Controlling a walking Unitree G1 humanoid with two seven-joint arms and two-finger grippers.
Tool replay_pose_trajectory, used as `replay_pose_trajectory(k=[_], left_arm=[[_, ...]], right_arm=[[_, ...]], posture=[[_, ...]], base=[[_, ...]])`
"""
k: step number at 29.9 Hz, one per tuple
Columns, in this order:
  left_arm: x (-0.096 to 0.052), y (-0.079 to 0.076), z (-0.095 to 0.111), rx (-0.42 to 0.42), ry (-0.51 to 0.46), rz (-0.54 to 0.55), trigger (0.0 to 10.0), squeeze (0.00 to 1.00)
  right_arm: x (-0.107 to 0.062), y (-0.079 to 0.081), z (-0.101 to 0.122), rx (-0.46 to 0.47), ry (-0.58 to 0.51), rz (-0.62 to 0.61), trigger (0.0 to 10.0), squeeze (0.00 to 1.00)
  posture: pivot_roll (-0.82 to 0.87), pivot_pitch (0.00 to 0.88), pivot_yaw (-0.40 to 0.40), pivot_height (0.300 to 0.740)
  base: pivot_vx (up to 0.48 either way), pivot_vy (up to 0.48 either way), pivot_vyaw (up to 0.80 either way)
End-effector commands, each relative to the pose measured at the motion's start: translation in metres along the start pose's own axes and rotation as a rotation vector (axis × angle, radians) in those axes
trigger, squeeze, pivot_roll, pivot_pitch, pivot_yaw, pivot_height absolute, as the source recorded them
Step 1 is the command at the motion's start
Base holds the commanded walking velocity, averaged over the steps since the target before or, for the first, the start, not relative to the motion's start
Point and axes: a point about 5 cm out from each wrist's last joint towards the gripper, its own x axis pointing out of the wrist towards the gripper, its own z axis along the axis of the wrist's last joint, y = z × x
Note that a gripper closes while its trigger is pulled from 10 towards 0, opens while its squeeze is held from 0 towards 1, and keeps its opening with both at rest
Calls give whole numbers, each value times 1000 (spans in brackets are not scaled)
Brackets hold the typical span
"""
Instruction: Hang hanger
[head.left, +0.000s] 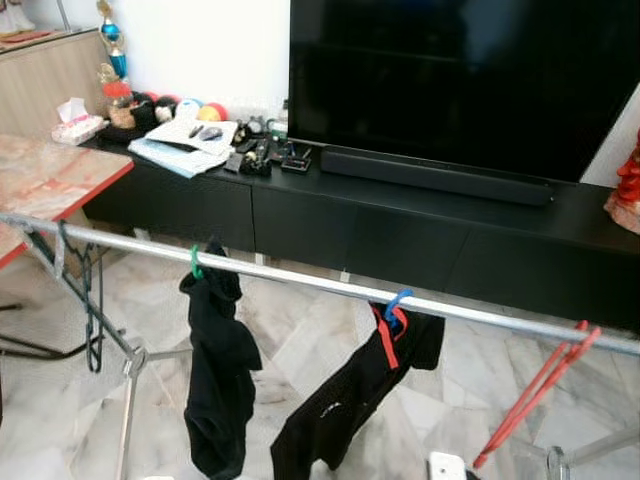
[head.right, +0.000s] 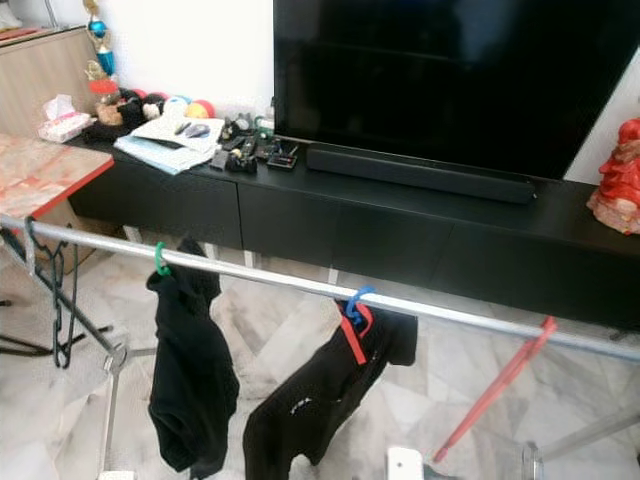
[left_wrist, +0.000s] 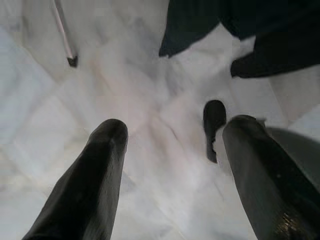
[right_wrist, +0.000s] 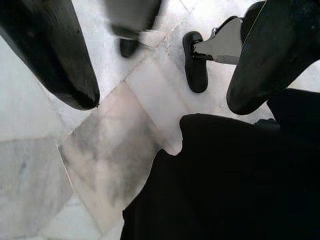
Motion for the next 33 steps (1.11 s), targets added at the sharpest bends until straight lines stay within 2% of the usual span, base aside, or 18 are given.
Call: replay_pose_trajectory(k=[1, 15, 22, 27, 29, 31, 32, 33], left_arm=[[-1, -5, -9, 5, 30, -11, 10000, 0], [0, 3, 2, 30, -17, 38, 10000, 0], [1, 5, 13, 40, -45, 63, 10000, 0], [1, 13, 30, 33, -109, 97, 10000, 0], [0, 19, 44, 17, -176, 120, 10000, 0], [0, 21, 48, 18, -196, 125, 10000, 0], [-2, 26, 60, 18, -268, 139, 10000, 0], [-2, 26, 60, 18, -268, 139, 10000, 0]], right_arm=[[-1, -7, -3, 10, 10, -22, 10000, 0], [-1, -7, -3, 3, 11, -22, 10000, 0], [-1, -7, -3, 4, 12, -22, 10000, 0], [-1, -7, -4, 4, 12, -22, 10000, 0], [-1, -7, -4, 2, 14, -22, 10000, 0], [-1, -7, -4, 2, 13, -22, 10000, 0], [-1, -7, -4, 1, 13, -22, 10000, 0], [-1, -7, -4, 1, 13, -22, 10000, 0]], posture=[[115, 0, -22, 740], [117, 0, -24, 740], [118, 0, -23, 740], [120, 0, -21, 740], [121, 0, -20, 740], [121, 0, -20, 740], [121, 0, -20, 740], [121, 0, -20, 740]], base=[[0, 0, 0], [0, 0, 0], [0, -450, 0], [0, 0, 0], [0, 0, 0], [0, 0, 0], [0, 0, 0], [0, 0, 0]])
